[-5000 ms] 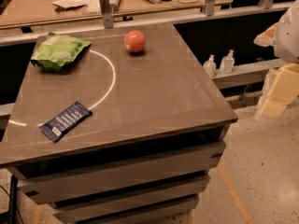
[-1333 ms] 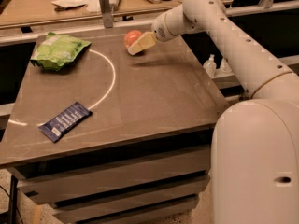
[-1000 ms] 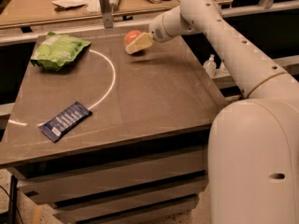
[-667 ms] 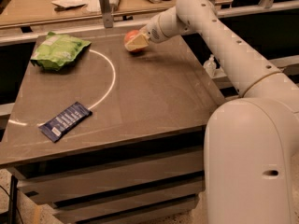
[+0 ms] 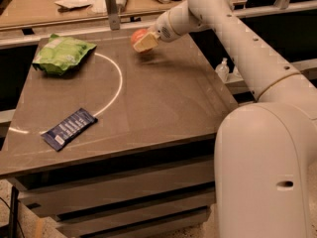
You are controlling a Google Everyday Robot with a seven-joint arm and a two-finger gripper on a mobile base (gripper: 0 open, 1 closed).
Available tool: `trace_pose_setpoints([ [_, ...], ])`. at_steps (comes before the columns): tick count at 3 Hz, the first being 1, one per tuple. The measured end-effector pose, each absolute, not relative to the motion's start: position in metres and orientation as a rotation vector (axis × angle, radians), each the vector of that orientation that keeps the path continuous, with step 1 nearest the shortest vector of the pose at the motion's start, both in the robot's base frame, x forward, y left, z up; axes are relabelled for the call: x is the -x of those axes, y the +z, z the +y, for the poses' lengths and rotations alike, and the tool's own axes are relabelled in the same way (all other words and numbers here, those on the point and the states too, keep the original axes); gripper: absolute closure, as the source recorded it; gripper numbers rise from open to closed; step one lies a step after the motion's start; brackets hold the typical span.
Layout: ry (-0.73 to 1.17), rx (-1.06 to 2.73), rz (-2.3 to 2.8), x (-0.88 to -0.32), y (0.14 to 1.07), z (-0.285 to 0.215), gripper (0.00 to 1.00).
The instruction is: Pick apple
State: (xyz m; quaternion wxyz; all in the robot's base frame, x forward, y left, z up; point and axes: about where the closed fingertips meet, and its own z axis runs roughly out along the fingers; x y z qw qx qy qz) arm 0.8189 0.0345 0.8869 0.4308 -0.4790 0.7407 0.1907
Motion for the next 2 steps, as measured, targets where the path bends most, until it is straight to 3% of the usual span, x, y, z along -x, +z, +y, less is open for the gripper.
trace_pose_setpoints([
  [1, 0.504, 1.225, 1.786, -0.800, 0.923, 0.021, 1.00],
  [2, 0.560, 1.334, 1.683, -0.769, 0.954, 0.014, 1.00],
])
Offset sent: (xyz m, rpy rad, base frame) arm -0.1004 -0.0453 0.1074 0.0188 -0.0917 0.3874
